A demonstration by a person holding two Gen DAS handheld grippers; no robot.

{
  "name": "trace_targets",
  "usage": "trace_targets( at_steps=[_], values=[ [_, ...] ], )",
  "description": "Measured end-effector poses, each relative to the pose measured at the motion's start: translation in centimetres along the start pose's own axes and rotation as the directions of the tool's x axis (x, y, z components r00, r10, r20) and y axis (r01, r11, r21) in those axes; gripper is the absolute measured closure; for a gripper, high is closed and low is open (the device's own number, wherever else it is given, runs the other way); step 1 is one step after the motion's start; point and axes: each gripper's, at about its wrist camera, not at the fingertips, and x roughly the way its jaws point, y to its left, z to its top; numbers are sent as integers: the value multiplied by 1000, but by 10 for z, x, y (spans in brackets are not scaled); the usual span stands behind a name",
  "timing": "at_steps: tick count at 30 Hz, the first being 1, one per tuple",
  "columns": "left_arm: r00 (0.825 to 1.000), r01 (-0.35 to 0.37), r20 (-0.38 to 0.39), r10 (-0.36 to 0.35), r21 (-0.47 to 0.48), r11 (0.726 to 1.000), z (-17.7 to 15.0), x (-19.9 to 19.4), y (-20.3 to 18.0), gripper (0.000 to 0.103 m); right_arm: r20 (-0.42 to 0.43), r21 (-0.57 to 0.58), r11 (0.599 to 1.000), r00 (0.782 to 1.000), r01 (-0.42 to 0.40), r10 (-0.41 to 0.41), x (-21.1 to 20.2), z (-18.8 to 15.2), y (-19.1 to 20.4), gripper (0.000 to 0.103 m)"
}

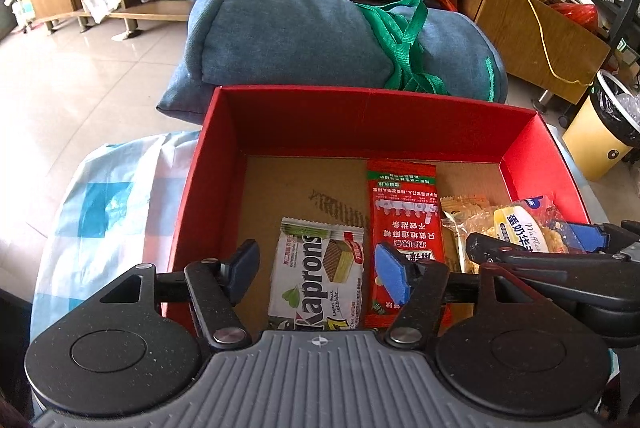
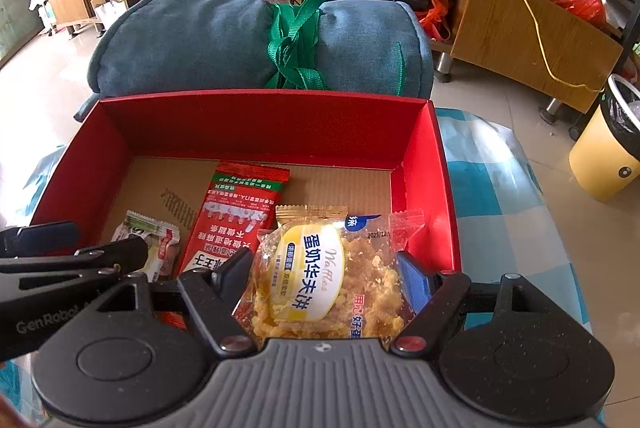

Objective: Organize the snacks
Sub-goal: 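Open both tools to drop the wafer and egg-cake bag into the box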

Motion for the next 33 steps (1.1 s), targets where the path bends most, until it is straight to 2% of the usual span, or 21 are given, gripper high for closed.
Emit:
trace_targets(
  at_steps=[15, 33],
  values=[
    [1000, 4, 14, -4, 8, 1000, -1, -7, -1, 25, -13, 1, 1000, 1000, -2, 2, -2, -2, -2, 30],
    [999, 12, 39, -12, 4, 1000, -4, -21, 1, 23, 17, -12, 1000, 1000, -7, 7, -19, -4, -1, 30]
  ],
)
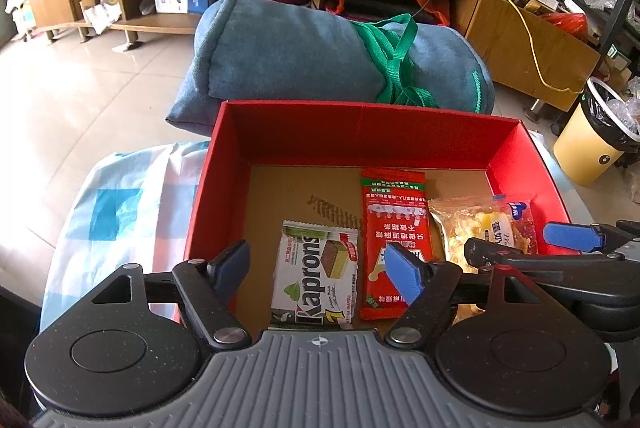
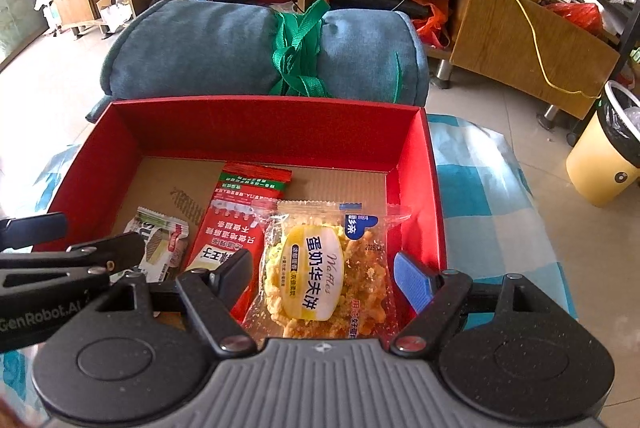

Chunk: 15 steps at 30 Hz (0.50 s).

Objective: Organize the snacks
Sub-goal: 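Open both tools to drop the wafer and egg-cake bag into the box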

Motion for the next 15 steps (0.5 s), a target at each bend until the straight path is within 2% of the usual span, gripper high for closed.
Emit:
trace_targets(
  at_steps=[15],
  values=[
    [999, 28, 36, -29, 5, 1000, -9, -26, 3, 20, 44, -23, 1000, 999, -14, 15, -30, -11, 2, 30]
  ],
)
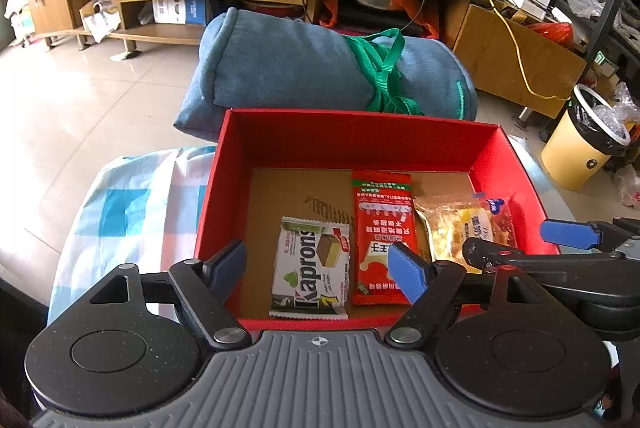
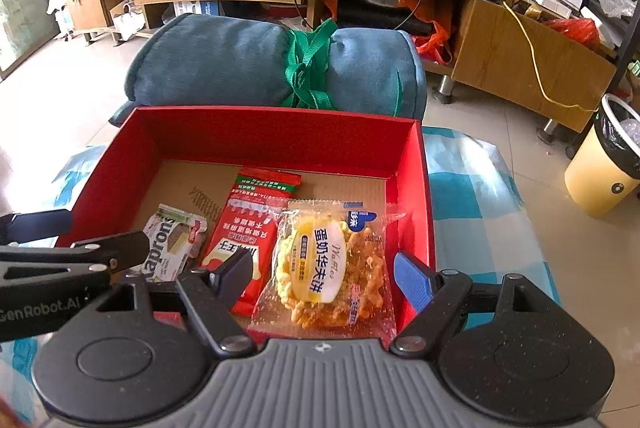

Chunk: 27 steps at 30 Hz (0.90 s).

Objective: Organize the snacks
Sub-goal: 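Move both tools back toward the loose snacks beside the red box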

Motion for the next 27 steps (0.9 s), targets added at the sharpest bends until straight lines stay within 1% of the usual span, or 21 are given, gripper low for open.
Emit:
trace_targets(
  at_steps=[6, 11, 20, 23, 27],
  values=[
    [1000, 19, -5, -19, 11, 1000, -11, -10, 4, 19, 8, -33, 999, 1000, -15, 16, -17, -12, 4, 30],
    [999, 43, -33, -42, 24, 999, -25, -18, 10, 18, 6, -75, 997, 1000, -24, 24, -29, -27, 8, 30],
    [995, 47, -93, -45, 14, 999, -52, -27, 30, 18, -45, -160, 985, 997, -62, 56, -46, -66, 20, 29],
    [993, 56, -108, -52, 38, 998, -59, -30, 32, 18, -68, -185, 978, 994, -92, 80, -51, -80, 23, 29],
    [989, 79, -132, -65, 103, 992, -67, -29, 33, 18, -112, -215, 968, 988, -128, 106, -51, -94, 25, 29]
  ],
)
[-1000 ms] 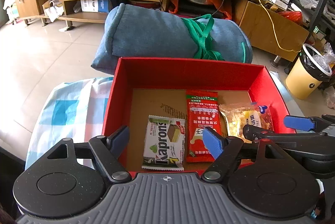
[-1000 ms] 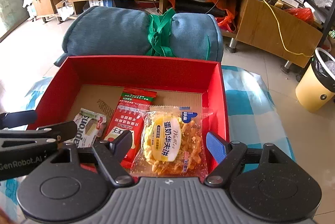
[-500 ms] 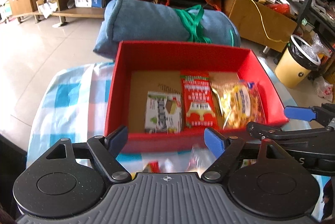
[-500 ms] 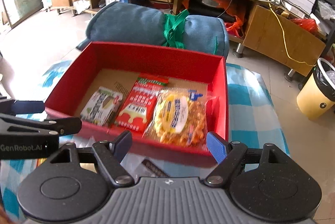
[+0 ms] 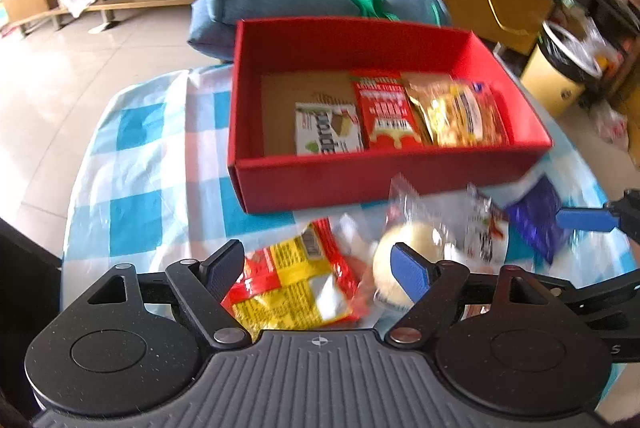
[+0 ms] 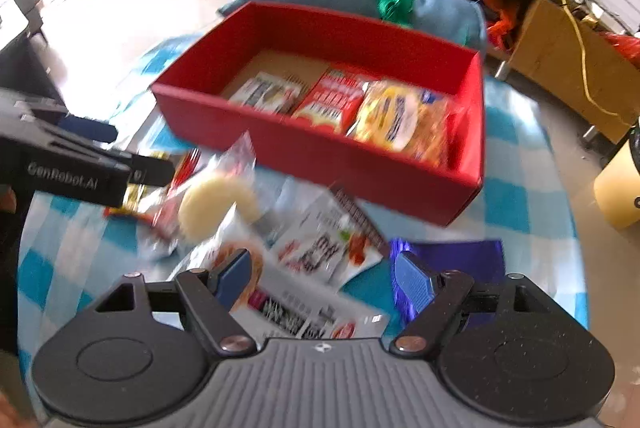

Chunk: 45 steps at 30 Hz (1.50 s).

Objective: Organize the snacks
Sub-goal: 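Move both tools back toward the loose snacks beside the red box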

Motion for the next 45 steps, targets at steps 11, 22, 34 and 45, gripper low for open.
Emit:
trace_targets(
  at_steps=[11, 22, 34, 45],
  values=[
    [993, 99, -82, -87, 167, 981, -13, 3, -3, 18, -76, -200, 976, 994, -90, 76, 7, -11, 19, 29],
    [983, 151, -167, -81, 466, 872, -20, 19, -6, 17, -163, -374, 914, 981, -160, 105, 37, -8, 47, 29],
    [973, 204, -212, -95, 588, 783, 0, 50, 3, 11, -227, -312, 929, 965, -201, 133, 51, -1, 51, 30],
    [951, 248, -299, -82, 573, 781, -14, 65, -3, 11, -262, -196, 968, 960, -154, 99, 61, -2, 39, 31]
  ],
)
